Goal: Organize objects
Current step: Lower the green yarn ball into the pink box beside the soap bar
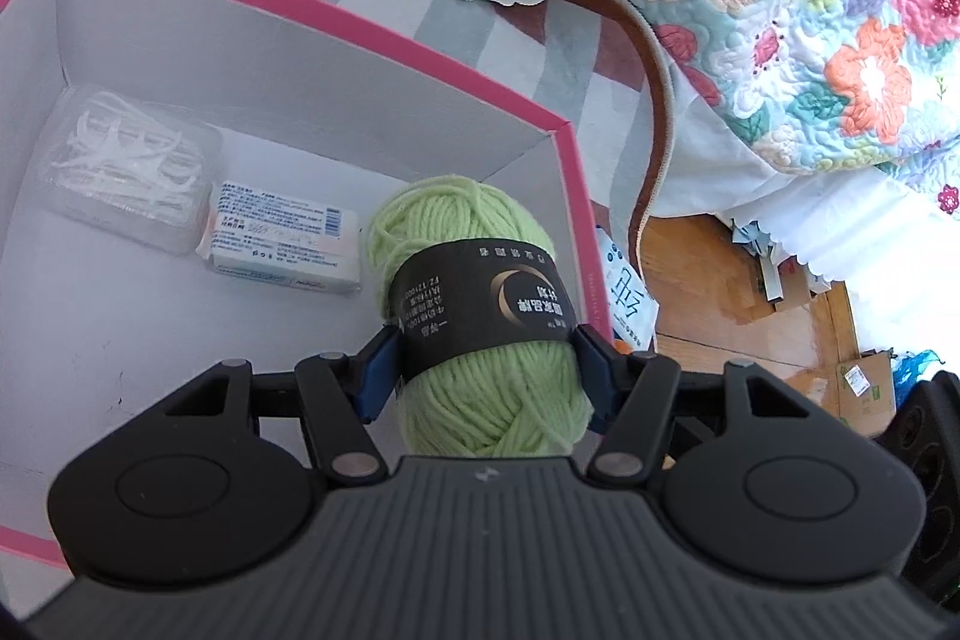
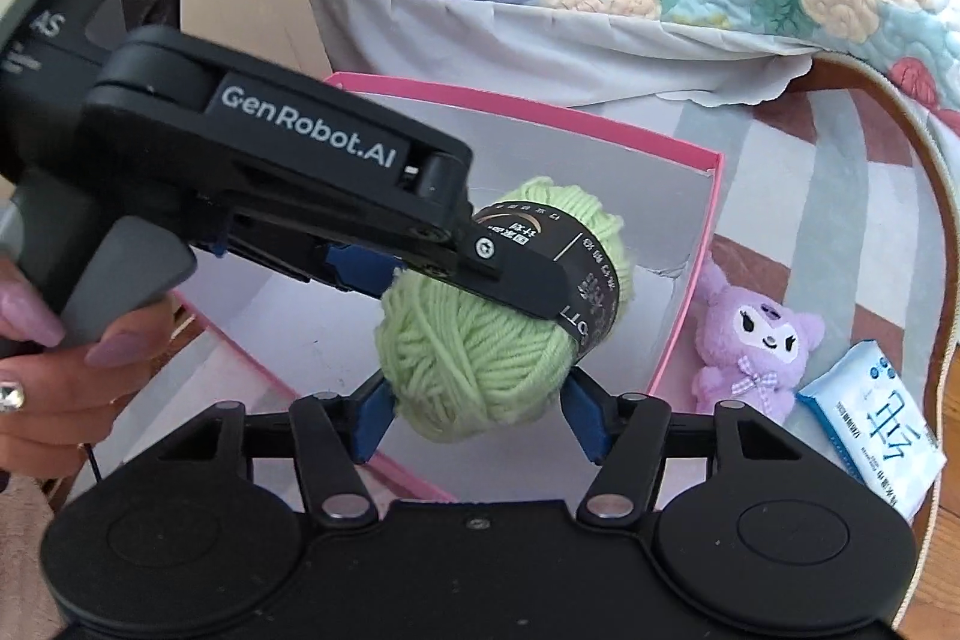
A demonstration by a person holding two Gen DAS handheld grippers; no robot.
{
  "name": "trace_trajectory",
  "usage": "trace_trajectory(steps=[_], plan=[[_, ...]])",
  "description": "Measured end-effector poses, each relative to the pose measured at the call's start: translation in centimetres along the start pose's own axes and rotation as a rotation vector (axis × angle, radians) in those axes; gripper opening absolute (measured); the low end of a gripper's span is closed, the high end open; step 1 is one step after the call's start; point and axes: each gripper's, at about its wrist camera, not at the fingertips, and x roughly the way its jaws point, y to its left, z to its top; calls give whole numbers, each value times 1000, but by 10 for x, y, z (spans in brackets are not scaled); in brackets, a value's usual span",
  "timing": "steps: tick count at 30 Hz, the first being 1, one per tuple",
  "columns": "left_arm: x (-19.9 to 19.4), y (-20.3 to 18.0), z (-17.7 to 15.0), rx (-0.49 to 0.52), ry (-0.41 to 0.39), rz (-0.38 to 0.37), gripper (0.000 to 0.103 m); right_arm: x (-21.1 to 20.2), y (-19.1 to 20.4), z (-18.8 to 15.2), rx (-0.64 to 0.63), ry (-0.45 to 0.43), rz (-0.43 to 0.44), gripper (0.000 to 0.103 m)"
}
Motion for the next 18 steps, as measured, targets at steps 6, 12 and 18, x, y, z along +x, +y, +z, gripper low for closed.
trace_trajectory(steps=[6, 12, 18], plan=[[6, 5, 1, -15, -17, -2, 60, 4, 3, 3, 2, -6, -51, 51], [17, 19, 2, -88, -42, 15, 61, 23, 11, 15, -27, 63, -133, 45], [16, 24, 3, -120, -57, 39, 62, 33, 13, 26, -14, 123, -142, 46]])
